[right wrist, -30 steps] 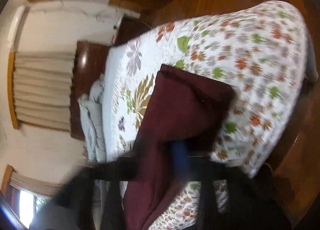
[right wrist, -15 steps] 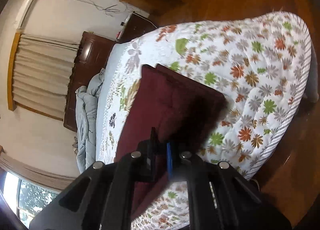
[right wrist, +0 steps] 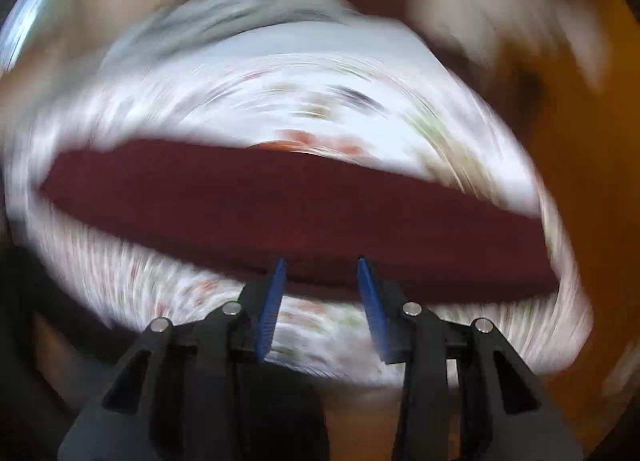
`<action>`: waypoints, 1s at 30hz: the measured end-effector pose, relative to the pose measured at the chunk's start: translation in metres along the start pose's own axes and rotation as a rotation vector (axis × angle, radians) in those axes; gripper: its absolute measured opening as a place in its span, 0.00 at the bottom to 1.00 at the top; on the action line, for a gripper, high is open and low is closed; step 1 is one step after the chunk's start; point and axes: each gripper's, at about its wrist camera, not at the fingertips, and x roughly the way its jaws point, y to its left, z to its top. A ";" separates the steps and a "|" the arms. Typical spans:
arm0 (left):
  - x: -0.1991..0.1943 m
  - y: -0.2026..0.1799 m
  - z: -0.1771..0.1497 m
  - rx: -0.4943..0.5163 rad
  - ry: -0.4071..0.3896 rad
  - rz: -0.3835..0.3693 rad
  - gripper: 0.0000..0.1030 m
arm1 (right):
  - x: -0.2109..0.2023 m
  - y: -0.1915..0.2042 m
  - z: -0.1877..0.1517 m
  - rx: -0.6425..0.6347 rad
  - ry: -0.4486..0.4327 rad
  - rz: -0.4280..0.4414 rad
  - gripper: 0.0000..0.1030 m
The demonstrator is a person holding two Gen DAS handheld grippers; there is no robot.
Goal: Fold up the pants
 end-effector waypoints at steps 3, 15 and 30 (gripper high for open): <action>0.006 -0.002 0.006 -0.016 -0.004 -0.006 0.68 | 0.003 0.103 0.010 -0.428 -0.086 -0.076 0.39; 0.007 0.013 0.009 -0.018 0.009 -0.034 0.74 | 0.061 0.225 0.016 -0.901 -0.211 -0.128 0.29; 0.015 0.023 0.011 -0.035 0.028 0.046 0.13 | 0.083 0.240 0.032 -0.964 -0.125 -0.069 0.07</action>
